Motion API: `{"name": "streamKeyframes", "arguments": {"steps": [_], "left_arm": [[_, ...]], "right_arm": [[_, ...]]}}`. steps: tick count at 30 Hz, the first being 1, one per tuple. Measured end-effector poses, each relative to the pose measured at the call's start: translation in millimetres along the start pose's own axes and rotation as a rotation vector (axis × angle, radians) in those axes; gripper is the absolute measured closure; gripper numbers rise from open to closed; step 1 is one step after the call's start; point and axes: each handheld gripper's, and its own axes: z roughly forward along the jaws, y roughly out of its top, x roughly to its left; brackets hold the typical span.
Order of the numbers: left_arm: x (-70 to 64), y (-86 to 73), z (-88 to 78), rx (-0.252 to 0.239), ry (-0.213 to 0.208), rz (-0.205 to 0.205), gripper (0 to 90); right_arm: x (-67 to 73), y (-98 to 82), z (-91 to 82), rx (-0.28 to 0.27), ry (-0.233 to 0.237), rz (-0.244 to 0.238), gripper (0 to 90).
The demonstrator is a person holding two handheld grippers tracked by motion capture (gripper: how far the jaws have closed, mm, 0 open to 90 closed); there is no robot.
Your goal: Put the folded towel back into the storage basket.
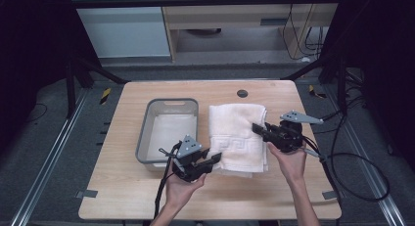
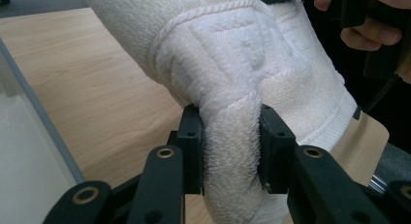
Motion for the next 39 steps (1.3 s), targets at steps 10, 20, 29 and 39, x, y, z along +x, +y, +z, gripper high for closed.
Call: {"name": "streamKeyframes", "arguments": {"steps": [10, 20, 29, 39], "left_arm": [[8.5, 2.9, -16.9, -0.02, 0.022, 0.006, 66.9], [20.6, 5.9, -34.6, -0.041, 0.035, 0.001, 66.9], [31.7, 7.8, -48.4, -0.062, 0.045, -0.001, 66.9], [42.3, 9.1, -60.5, -0.08, 0.063, -0.009, 66.9]], "right_arm": [[16.1, 11.8, 9.0, -0.01, 0.011, -0.022, 69.2], [34.1, 25.8, 18.3, -0.016, 0.017, -0.053, 69.3], [49.9, 38.1, 26.9, -0.021, 0.023, -0.073, 69.2], [63.6, 48.1, 37.9, -0.031, 0.029, -0.089, 69.2]]}}
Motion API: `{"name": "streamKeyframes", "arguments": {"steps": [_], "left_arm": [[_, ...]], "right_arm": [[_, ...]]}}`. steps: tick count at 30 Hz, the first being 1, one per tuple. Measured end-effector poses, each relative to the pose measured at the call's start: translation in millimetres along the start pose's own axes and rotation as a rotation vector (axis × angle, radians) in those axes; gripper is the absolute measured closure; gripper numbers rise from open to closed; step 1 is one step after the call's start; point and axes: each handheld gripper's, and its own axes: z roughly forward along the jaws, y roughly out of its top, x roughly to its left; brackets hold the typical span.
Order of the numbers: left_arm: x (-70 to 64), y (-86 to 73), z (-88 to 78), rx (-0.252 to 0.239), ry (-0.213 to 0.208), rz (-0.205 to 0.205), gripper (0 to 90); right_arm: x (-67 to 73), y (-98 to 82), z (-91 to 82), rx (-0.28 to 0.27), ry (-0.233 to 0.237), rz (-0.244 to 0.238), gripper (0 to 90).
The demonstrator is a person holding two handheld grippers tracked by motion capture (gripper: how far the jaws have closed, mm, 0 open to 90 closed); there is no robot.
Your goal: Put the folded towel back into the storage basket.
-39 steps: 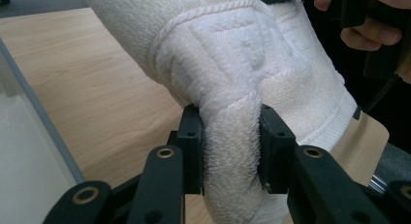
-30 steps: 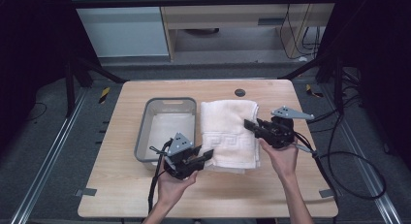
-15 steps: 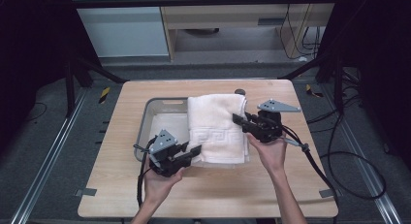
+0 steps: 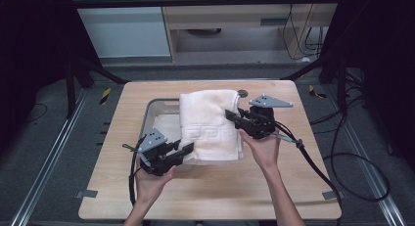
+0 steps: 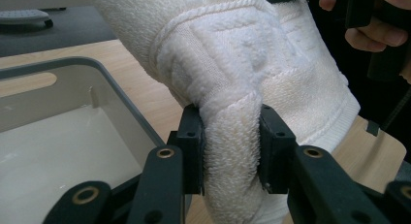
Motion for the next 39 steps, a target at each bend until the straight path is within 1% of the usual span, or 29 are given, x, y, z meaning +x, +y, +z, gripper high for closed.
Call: {"name": "streamKeyframes", "arguments": {"steps": [2, 6, 7, 10, 13, 19, 26, 29, 33, 36, 39], "left_arm": [[2.8, 0.4, -2.3, -0.005, 0.004, -0.005, 66.9], [8.0, 1.0, -6.5, -0.012, 0.007, -0.013, 66.8], [11.0, 1.4, -8.8, -0.02, 0.007, -0.023, 66.9], [13.5, 2.3, -11.1, -0.024, 0.009, -0.027, 66.9], [16.6, 3.2, -15.0, -0.033, 0.021, -0.025, 66.9], [25.3, 4.8, -23.4, -0.046, 0.028, -0.042, 66.8], [35.6, 5.3, -31.9, -0.056, 0.044, -0.06, 66.9], [40.3, 4.8, -34.5, -0.052, 0.05, -0.067, 66.9], [44.0, 4.1, -36.1, -0.048, 0.058, -0.073, 66.9], [46.4, 3.8, -37.4, -0.047, 0.067, -0.071, 66.9], [48.6, 3.0, -38.2, -0.042, 0.08, -0.068, 66.9]], "right_arm": [[1.9, 2.1, 2.4, -0.001, 0.005, 0.003, 69.2], [6.5, 6.6, 7.9, 0.001, 0.006, -0.006, 69.2], [8.3, 9.0, 9.9, -0.004, 0.014, -0.007, 69.2], [10.7, 11.7, 12.1, -0.004, 0.016, -0.009, 69.2], [14.2, 16.0, 16.0, -0.005, 0.019, -0.017, 69.2], [22.7, 24.2, 26.3, -0.007, 0.031, -0.027, 69.2], [30.2, 28.5, 36.8, -0.006, 0.038, -0.032, 69.2], [33.9, 30.1, 43.4, -0.005, 0.042, -0.033, 69.2], [36.2, 30.9, 47.3, 0.001, 0.041, -0.036, 69.2], [37.8, 30.7, 51.2, -0.005, 0.048, -0.028, 69.2], [39.2, 30.2, 55.8, -0.002, 0.048, -0.03, 69.2]]}}
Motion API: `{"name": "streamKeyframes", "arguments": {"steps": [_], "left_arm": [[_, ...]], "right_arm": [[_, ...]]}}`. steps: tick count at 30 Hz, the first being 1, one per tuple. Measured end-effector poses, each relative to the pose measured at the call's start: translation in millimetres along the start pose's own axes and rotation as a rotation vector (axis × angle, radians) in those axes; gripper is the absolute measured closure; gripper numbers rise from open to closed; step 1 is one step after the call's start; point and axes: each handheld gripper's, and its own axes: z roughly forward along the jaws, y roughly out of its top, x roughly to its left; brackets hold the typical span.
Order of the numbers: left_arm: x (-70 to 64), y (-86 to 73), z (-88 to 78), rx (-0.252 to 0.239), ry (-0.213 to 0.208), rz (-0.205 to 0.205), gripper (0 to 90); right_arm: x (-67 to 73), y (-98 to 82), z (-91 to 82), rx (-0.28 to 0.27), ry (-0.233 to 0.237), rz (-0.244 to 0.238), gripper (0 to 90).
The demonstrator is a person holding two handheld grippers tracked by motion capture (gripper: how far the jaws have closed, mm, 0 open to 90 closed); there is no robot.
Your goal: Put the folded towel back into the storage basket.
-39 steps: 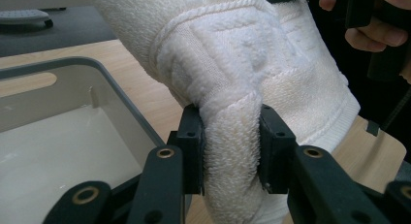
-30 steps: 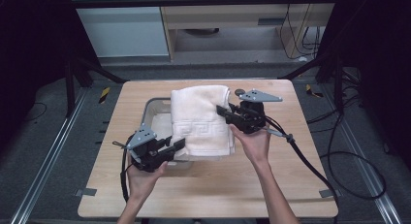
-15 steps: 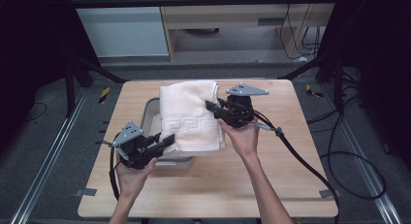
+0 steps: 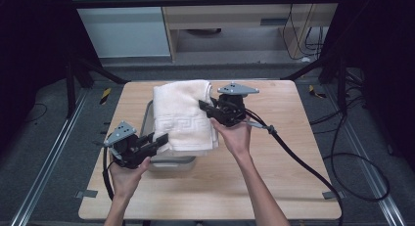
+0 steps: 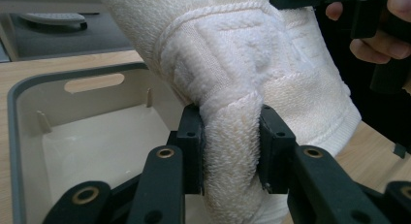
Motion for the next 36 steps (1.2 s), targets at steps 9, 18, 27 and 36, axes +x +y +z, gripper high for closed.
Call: {"name": "streamKeyframes", "arguments": {"steps": [9, 18, 27, 36], "left_arm": [[10.8, -0.5, -4.2, -0.003, 0.018, -0.015, 66.9], [21.5, -1.4, -7.2, -0.008, 0.026, -0.042, 66.9], [29.7, -3.5, -7.2, -0.003, 0.036, -0.061, 66.9], [36.6, -7.1, -4.2, 0.015, 0.054, -0.071, 66.9]], "right_arm": [[5.2, 1.9, 12.7, 0.003, 0.007, 0.004, 69.2], [9.2, 3.5, 25.3, 0.006, 0.015, 0.007, 69.1], [10.3, 1.8, 36.2, 0.01, 0.025, 0.019, 69.2], [9.2, -3.4, 46.6, 0.019, 0.028, 0.031, 69.1]]}}
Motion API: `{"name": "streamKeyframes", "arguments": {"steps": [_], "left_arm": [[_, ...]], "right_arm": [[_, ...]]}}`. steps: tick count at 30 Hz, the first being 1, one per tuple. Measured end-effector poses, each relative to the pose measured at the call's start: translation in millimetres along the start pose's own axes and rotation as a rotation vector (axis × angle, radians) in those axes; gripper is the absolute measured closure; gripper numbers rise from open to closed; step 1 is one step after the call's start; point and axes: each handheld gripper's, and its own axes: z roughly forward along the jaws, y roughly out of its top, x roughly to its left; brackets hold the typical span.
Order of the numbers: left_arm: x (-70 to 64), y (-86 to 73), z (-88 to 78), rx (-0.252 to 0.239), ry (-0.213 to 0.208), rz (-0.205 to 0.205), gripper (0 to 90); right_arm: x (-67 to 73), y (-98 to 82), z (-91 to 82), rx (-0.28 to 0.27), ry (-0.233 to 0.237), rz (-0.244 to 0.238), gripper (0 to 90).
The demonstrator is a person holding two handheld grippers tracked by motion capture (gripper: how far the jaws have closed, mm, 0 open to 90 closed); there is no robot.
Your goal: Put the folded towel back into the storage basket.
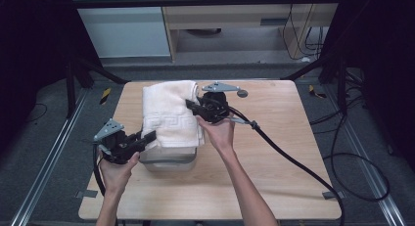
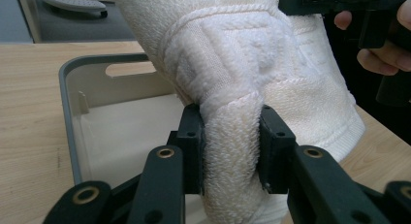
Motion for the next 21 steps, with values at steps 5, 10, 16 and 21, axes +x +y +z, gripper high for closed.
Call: {"name": "streamKeyframes", "arguments": {"steps": [5, 10, 16, 21], "left_arm": [[4.4, -2.2, 2.3, 0.01, 0.008, -0.005, 66.9], [9.9, -7.2, 8.1, 0.031, 0.017, -0.015, 66.9], [17.0, -12.9, 13.9, 0.056, 0.029, -0.028, 66.9], [21.6, -15.8, 16.1, 0.068, 0.037, -0.035, 67.0]], "right_arm": [[-0.2, -3.6, 5.8, 0.003, -0.002, 0.003, 69.1], [-0.9, -9.2, 13.9, 0.018, -0.012, 0.002, 69.1], [-1.2, -18.4, 26.0, 0.04, -0.028, -0.004, 69.1], [-1.5, -22.6, 31.9, 0.049, -0.029, 0.003, 69.1]]}}
